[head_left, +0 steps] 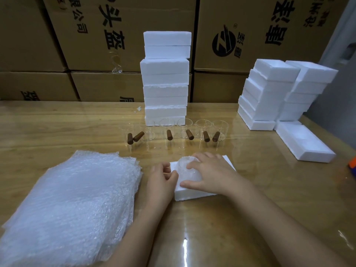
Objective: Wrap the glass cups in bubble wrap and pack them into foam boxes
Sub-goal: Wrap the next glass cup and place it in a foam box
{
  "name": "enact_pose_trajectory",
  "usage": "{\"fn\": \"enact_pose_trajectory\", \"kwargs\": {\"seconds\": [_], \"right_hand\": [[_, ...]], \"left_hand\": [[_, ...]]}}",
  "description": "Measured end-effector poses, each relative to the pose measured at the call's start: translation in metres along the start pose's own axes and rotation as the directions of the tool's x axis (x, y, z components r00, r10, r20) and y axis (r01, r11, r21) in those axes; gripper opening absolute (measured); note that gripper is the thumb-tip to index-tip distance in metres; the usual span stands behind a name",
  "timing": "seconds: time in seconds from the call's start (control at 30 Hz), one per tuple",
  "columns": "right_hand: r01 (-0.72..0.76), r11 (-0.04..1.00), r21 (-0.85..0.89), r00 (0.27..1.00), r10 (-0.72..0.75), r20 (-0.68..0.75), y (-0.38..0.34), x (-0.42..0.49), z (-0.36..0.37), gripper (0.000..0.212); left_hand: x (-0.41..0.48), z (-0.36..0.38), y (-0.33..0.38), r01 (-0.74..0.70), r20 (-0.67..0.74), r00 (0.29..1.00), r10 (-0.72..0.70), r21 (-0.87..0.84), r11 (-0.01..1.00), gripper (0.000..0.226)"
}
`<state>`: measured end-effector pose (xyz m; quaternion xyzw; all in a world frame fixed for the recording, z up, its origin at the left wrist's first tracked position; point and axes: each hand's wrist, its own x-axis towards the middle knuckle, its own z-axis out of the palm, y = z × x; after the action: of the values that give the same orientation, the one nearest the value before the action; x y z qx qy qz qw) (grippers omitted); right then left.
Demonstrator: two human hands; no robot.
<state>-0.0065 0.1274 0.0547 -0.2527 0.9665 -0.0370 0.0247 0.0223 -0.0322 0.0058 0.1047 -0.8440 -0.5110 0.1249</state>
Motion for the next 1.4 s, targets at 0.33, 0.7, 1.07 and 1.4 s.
{"fn": "enact_pose_trajectory", "kwargs": {"seconds": [0.33, 0.7, 1.07, 1.4], "right_hand": [[0.034, 0.864, 0.502, 0.988, 0.046, -0.147, 0.018, -0.017, -0.003, 0.047], [-0.074, 0.787, 0.613, 0.910, 0.305, -0.281, 0.037, -0.032, 0.016, 0.008], [-0.050, 0.858, 0.511, 0.936, 0.218, -0.276, 0.036, -0.030, 0.019, 0.023], [-0.020, 0.879, 0.477, 0.903, 0.221, -0.368, 0.036, -0.026, 0.032, 0.027]], "left_hand": [[0.007, -0.001, -0.007, -0.025, -0.043, 0.999, 0.023, -0.055, 0.998, 0.020], [-0.005, -0.003, 0.009, -0.179, -0.055, 0.983, 0.173, -0.138, 0.974, 0.010], [-0.005, 0.001, 0.008, -0.137, -0.067, 0.990, 0.128, -0.161, 0.977, 0.011], [-0.005, 0.002, 0.007, -0.141, -0.056, 0.990, 0.133, -0.181, 0.973, 0.012]]}}
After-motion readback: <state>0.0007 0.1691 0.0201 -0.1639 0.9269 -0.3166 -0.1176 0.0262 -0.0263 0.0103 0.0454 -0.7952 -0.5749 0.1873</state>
